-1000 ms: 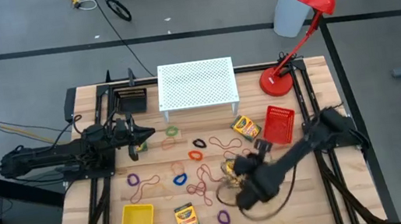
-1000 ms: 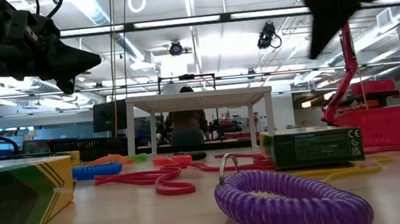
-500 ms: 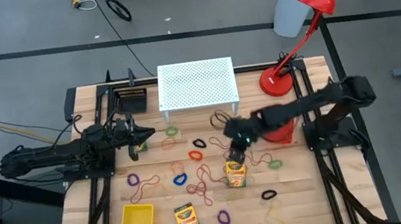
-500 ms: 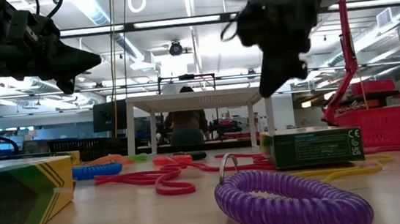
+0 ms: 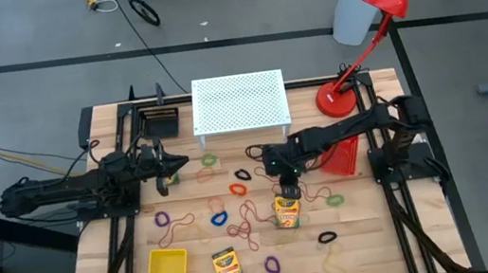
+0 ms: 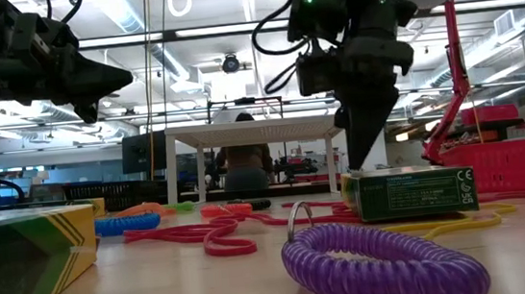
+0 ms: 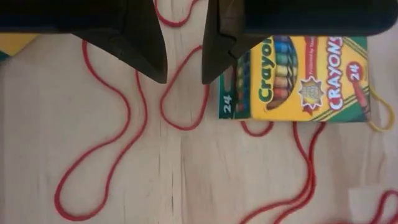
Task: Pick & Place Office Desk Supplies
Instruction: Put the box yellow crayon into the red bin
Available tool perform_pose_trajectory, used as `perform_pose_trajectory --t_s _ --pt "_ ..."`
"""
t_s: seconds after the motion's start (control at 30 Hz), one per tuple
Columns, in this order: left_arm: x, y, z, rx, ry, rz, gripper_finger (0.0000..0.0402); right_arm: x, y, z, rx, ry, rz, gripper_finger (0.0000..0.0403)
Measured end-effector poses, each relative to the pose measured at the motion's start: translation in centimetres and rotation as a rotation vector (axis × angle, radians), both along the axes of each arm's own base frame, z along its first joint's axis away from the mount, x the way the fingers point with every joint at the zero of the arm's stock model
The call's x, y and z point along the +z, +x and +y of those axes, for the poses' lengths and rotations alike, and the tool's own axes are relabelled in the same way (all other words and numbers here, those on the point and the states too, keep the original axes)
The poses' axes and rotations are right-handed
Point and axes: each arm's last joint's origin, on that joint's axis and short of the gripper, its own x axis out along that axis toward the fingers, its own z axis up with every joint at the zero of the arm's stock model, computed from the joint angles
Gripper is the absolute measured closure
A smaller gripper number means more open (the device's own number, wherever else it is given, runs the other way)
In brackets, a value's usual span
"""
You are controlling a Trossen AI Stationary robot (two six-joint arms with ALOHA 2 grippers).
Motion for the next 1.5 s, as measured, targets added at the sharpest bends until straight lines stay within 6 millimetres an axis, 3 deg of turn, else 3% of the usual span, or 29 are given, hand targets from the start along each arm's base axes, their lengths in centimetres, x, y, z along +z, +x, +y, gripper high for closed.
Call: perform_pose_trajectory --t_s 0.2,0.4,0.83,1.17,1.5 --pt "0.0 0.0 0.0 -0.003 0.000 0.000 0.0367 0.0 0.3 0.9 0.036 0.049 -0.027 0.0295" --pt "0.0 0.0 0.0 -0.003 0.000 0.000 0.0367 -1.7 0.6 2.2 0.063 0.039 0.025 0.0294" --pt "0.0 0.0 0.0 -0.003 0.000 0.000 0.0367 -1.8 0.8 2.0 0.002 0.102 0.034 0.0294" --pt "0.0 0.0 0.0 -0.003 0.000 0.000 0.0367 -2.2 0.9 2.0 -0.018 0.124 0.047 0.0220" --pt "0.0 0.0 0.0 -0.004 0.000 -0.001 0.0367 -3.0 1.0 2.3 0.007 0.207 0.073 0.0282"
